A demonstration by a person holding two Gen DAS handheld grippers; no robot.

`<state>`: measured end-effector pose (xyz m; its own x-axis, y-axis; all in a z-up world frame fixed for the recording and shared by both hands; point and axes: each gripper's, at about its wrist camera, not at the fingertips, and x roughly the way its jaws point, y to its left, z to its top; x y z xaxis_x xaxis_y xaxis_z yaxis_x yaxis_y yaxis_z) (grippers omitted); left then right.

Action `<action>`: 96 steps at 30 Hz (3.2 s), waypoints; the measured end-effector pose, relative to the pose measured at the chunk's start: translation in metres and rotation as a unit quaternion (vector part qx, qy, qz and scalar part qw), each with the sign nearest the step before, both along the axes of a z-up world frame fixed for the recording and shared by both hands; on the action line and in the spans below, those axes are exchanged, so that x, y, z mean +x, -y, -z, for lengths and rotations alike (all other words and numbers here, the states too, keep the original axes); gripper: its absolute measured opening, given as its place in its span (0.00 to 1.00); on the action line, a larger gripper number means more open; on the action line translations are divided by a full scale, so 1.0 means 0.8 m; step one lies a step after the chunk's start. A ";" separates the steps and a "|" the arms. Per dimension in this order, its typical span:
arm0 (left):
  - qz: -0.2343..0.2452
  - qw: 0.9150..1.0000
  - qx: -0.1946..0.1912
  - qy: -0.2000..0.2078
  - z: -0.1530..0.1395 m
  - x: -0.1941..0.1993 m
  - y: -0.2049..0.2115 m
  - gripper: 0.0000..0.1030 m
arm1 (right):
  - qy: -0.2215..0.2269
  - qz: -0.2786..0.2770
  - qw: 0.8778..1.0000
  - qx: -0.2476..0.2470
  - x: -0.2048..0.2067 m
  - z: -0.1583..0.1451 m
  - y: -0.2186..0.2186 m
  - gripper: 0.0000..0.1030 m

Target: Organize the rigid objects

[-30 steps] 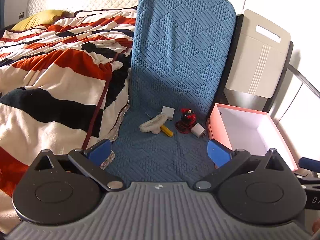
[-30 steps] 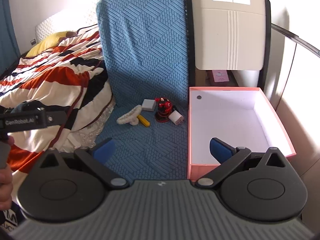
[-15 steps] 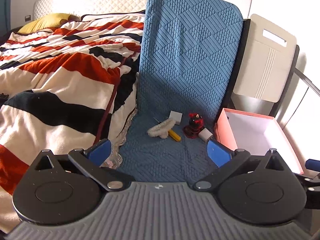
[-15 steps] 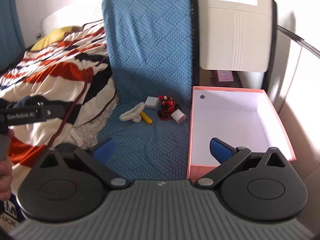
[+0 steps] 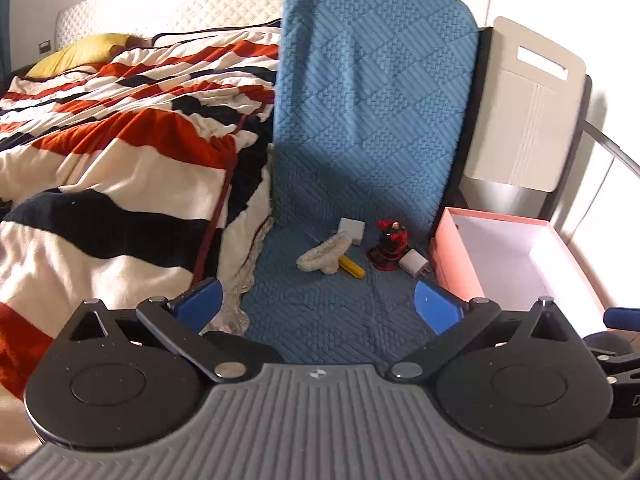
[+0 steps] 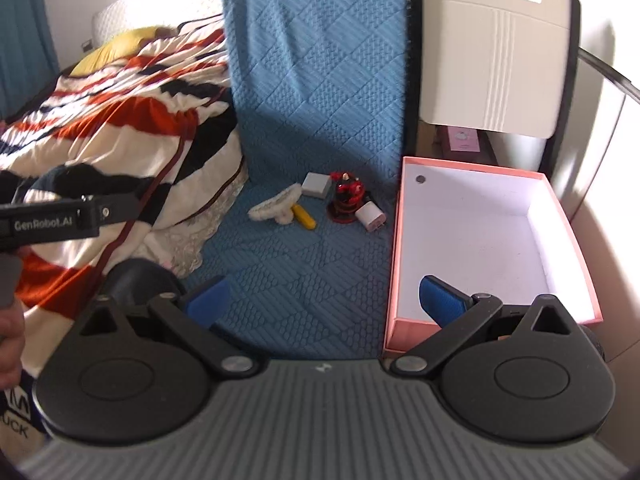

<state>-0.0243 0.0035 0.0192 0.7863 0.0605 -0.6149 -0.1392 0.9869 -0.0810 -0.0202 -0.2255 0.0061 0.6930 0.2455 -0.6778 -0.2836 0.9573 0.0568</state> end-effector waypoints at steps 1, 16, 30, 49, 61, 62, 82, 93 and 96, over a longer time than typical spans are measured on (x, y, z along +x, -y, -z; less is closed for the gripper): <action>-0.003 1.000 -0.002 -0.001 0.001 -0.001 -0.003 1.00 | 0.001 -0.001 1.000 0.001 0.000 0.000 -0.001 1.00; -0.002 1.000 0.003 -0.007 0.013 -0.014 -0.015 1.00 | 0.000 -0.015 1.000 -0.016 -0.009 -0.006 -0.010 1.00; 0.007 1.000 0.012 -0.003 0.026 -0.025 -0.013 1.00 | 0.013 -0.013 1.000 -0.020 -0.026 0.006 -0.008 1.00; 0.070 0.997 0.023 -0.001 0.035 0.004 0.045 1.00 | 0.030 -0.027 0.999 -0.012 -0.012 0.046 0.004 1.00; 0.074 0.997 -0.001 -0.009 0.080 0.069 0.054 1.00 | 0.017 -0.026 1.000 -0.006 0.027 0.077 -0.001 1.00; 0.072 0.997 -0.001 -0.008 0.084 0.072 0.054 1.00 | 0.012 -0.023 1.000 -0.002 0.030 0.081 -0.001 1.00; 0.038 0.998 -0.047 -0.031 0.163 0.132 0.029 1.00 | 0.021 -0.007 0.999 0.023 0.066 0.135 0.017 1.00; 0.051 0.996 -0.037 -0.065 0.180 0.197 0.036 1.00 | 0.024 -0.017 0.999 0.018 0.116 0.153 -0.002 1.00; 0.057 0.996 -0.039 -0.064 0.181 0.210 0.038 1.00 | 0.017 -0.022 0.999 0.022 0.132 0.157 -0.006 1.00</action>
